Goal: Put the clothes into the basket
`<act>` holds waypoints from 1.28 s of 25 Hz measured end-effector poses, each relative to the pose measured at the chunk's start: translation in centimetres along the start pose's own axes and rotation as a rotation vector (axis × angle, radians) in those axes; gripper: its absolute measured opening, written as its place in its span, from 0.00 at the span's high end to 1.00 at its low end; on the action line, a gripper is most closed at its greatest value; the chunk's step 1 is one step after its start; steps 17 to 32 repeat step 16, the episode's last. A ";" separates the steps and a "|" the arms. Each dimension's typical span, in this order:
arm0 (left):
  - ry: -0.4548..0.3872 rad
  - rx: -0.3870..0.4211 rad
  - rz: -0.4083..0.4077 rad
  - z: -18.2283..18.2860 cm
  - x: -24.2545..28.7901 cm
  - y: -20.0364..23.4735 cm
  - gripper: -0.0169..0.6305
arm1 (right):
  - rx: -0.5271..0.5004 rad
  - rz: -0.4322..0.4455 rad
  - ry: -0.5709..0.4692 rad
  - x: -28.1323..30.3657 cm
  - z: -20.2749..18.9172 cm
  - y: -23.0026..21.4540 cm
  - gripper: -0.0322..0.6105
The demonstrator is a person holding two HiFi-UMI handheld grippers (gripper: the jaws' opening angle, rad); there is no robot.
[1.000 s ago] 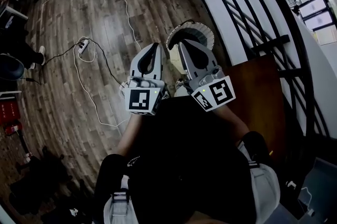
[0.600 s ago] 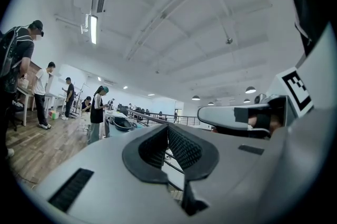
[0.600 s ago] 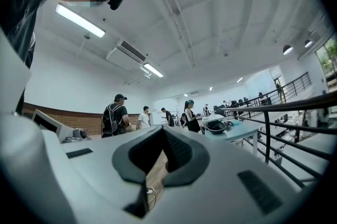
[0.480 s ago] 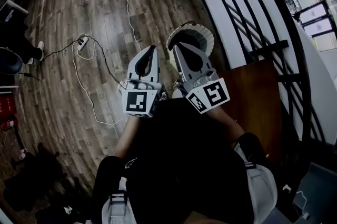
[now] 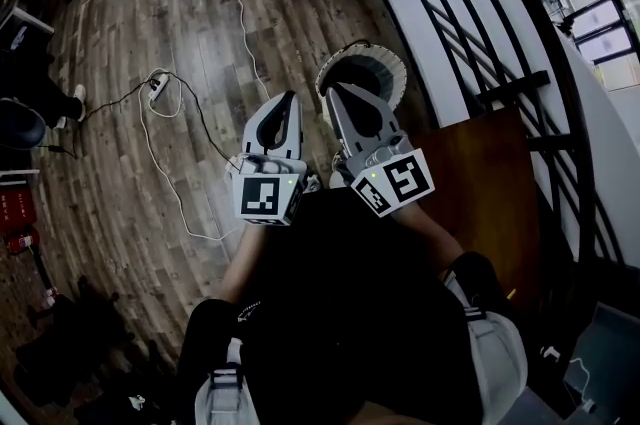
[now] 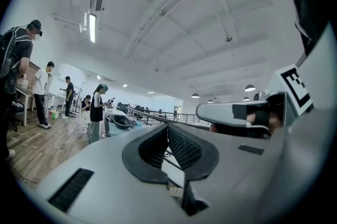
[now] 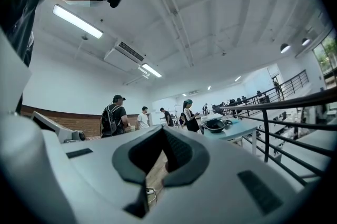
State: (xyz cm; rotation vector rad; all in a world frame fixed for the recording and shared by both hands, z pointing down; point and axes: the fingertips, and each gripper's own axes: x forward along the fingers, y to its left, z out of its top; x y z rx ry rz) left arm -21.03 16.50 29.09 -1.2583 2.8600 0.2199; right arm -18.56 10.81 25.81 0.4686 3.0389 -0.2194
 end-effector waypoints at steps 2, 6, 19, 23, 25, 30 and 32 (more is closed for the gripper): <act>0.004 -0.002 -0.009 -0.2 0.2 -0.4 0.95 | -0.001 -0.006 -0.001 -0.4 0.0 -0.2 0.94; 0.003 -0.006 -0.045 -0.1 0.8 -1.9 0.95 | -0.005 -0.036 0.000 -1.3 0.4 -1.1 0.94; 0.018 -0.010 -0.110 -0.8 2.0 -5.1 0.95 | -0.004 -0.101 0.007 -3.8 0.5 -3.3 0.94; 0.018 -0.010 -0.110 -0.8 2.0 -5.1 0.95 | -0.004 -0.101 0.007 -3.8 0.5 -3.3 0.94; 0.018 -0.010 -0.110 -0.8 2.0 -5.1 0.95 | -0.004 -0.101 0.007 -3.8 0.5 -3.3 0.94; 0.018 -0.010 -0.110 -0.8 2.0 -5.1 0.95 | -0.004 -0.101 0.007 -3.8 0.5 -3.3 0.94; 0.018 -0.010 -0.110 -0.8 2.0 -5.1 0.95 | -0.004 -0.101 0.007 -3.8 0.5 -3.3 0.94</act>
